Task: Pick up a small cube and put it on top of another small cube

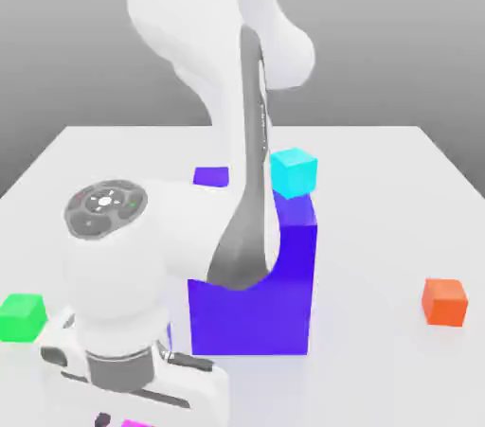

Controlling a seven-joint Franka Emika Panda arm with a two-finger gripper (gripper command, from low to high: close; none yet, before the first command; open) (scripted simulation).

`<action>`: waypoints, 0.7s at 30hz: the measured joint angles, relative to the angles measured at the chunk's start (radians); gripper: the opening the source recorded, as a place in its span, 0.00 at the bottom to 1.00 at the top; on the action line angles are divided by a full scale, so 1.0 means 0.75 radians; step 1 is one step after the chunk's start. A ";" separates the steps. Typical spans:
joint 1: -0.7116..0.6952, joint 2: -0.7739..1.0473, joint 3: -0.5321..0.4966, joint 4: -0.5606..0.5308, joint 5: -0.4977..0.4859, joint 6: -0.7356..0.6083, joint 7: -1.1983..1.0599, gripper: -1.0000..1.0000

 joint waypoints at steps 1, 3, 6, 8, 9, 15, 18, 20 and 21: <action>0.000 0.000 0.000 0.000 0.000 0.000 0.000 0.00; 0.000 0.000 0.000 0.000 0.000 0.000 0.000 0.00; 0.002 -0.018 -0.003 -0.004 -0.003 -0.015 0.002 0.00; 0.011 -0.102 -0.015 -0.023 -0.016 -0.079 0.012 0.00; 0.014 -0.148 -0.022 -0.034 -0.024 -0.114 0.016 0.00; -0.237 -0.410 -0.215 -0.257 -0.040 -0.157 -0.236 0.00; -0.368 -0.519 -0.323 -0.372 -0.030 -0.155 -0.389 0.00; -0.416 -0.477 -0.327 -0.393 0.025 -0.095 -0.464 0.00; -0.437 -0.437 -0.311 -0.395 0.057 -0.056 -0.494 0.00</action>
